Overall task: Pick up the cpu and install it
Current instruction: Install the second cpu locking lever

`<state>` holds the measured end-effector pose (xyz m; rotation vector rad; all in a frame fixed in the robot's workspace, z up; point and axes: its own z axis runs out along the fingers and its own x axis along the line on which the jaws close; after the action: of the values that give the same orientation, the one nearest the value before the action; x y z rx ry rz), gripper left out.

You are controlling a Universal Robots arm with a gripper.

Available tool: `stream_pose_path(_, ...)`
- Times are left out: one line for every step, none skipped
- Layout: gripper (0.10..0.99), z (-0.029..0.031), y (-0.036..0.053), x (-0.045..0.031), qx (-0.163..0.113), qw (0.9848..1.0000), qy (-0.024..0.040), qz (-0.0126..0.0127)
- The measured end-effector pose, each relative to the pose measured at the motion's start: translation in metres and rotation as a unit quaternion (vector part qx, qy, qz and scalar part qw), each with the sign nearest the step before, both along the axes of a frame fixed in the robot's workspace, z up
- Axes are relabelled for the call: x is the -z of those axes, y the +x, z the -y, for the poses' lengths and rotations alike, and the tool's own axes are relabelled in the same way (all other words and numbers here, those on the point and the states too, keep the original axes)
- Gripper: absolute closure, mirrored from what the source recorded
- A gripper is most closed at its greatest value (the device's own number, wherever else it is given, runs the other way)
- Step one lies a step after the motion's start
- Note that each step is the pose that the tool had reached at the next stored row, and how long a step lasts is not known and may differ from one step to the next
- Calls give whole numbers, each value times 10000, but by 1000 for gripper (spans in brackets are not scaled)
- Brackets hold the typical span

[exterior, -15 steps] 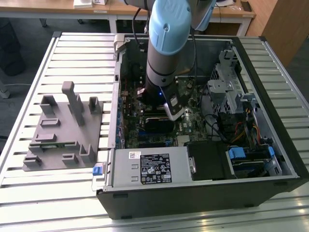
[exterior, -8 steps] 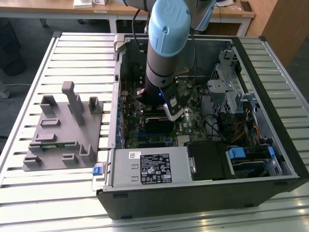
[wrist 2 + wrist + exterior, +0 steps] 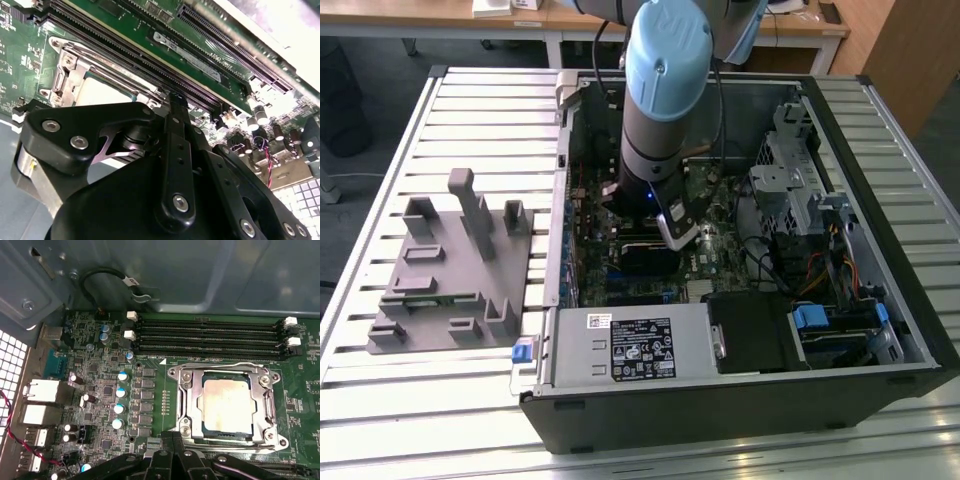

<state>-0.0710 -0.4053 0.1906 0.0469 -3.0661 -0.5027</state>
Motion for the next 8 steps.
stream_pose_path(980,-2,-3,2,0,10000,6,0)
stream_pose_path(980,-5,-6,5,0,10000,11,1)
stream_pose_path(980,-9,-10,8,0,10000,15,1)
stream_pose_path(980,-12,-14,11,0,10000,18,1)
stream_pose_path(980,-17,-16,13,0,10000,20,1)
stream_pose_path(980,-21,-19,15,0,10000,22,1)
stream_pose_path(980,-26,-22,18,0,10000,24,1)
stream_pose_path(980,-31,-25,20,0,10000,24,0)
